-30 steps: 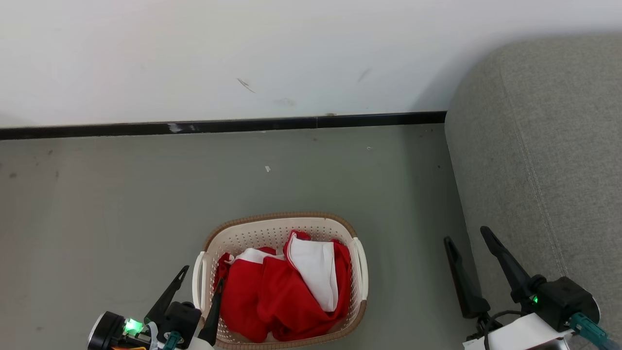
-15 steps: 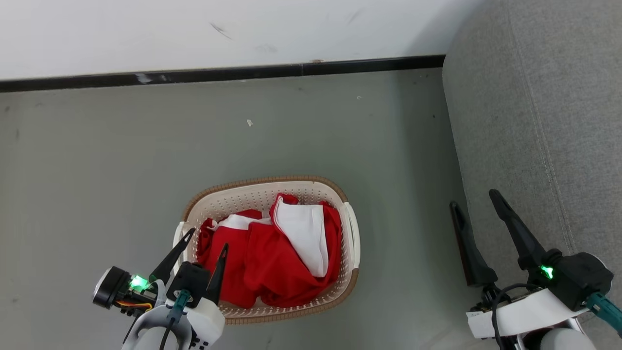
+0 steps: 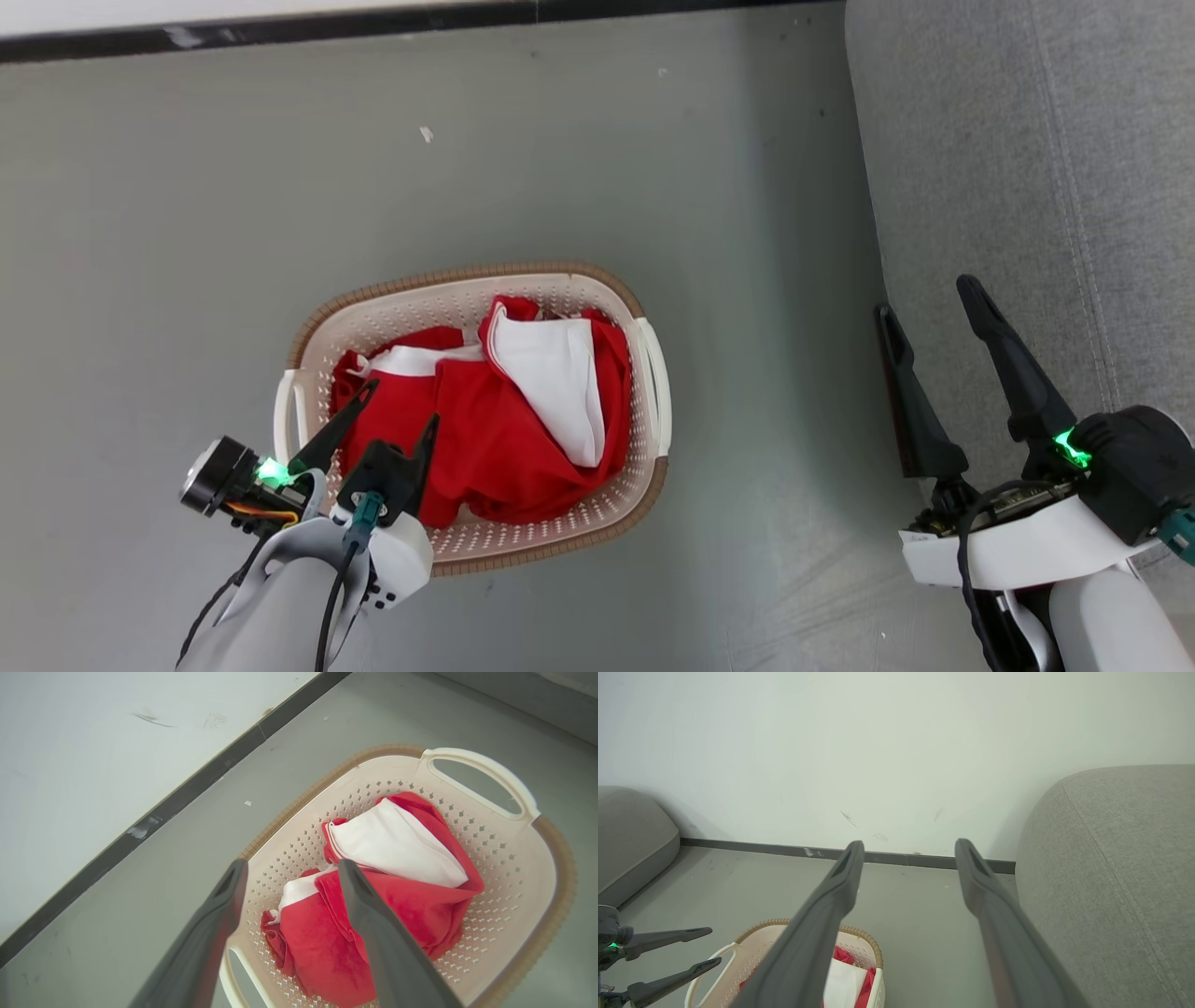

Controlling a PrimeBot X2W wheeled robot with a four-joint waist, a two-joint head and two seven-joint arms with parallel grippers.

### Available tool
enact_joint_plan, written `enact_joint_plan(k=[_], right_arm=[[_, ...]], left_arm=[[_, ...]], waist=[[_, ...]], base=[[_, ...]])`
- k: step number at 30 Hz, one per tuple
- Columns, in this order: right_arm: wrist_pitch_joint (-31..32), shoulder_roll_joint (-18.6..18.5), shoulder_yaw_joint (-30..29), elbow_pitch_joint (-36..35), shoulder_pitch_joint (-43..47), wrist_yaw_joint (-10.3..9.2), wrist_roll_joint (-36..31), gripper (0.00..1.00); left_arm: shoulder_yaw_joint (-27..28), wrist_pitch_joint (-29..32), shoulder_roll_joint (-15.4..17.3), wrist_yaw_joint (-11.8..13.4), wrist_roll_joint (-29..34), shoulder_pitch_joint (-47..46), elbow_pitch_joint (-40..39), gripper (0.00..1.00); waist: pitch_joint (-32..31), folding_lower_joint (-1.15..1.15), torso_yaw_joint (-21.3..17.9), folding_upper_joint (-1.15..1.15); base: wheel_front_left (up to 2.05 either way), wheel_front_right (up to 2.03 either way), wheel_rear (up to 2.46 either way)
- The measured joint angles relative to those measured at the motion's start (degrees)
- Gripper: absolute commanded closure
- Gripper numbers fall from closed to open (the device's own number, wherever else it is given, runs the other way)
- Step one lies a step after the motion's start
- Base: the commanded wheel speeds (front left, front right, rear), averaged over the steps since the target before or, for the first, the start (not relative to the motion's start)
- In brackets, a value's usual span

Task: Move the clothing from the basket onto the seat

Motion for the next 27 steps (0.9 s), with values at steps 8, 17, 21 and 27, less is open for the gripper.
enact_joint_plan(k=[8, 17, 21, 27], right_arm=[[0.0, 0.0, 0.4, -0.8, -4.0, 0.0, 0.3, 0.0], [0.0, 0.0, 0.2, -1.6, -7.0, 0.0, 0.6, 0.0], [0.0, -0.1, 0.3, -2.4, -8.1, 0.0, 0.7, 0.0], [-0.1, -0.1, 0.4, -2.9, -9.6, 0.0, 1.0, 0.0]], left_arm=[[-1.1, -0.2, 0.0, 0.0, 2.0, -4.9, 3.2, 0.0], [-1.4, -0.2, 0.8, 0.1, 2.9, -9.4, 6.1, 0.0], [-1.4, -0.2, 1.4, 0.1, 3.0, -11.0, 7.6, 0.0], [-1.4, -0.2, 2.4, 0.6, 3.6, -12.7, 10.5, 0.0]], waist=[[5.3, 0.0, -1.4, 0.0], [9.8, 0.0, -2.7, 0.0], [11.5, 0.0, -3.3, 0.0], [13.9, 0.0, -4.2, 0.0]], base=[[0.0, 0.0, 0.0], [0.0, 0.0, 0.0], [0.0, 0.0, 0.0], [0.0, 0.0, 0.0]])
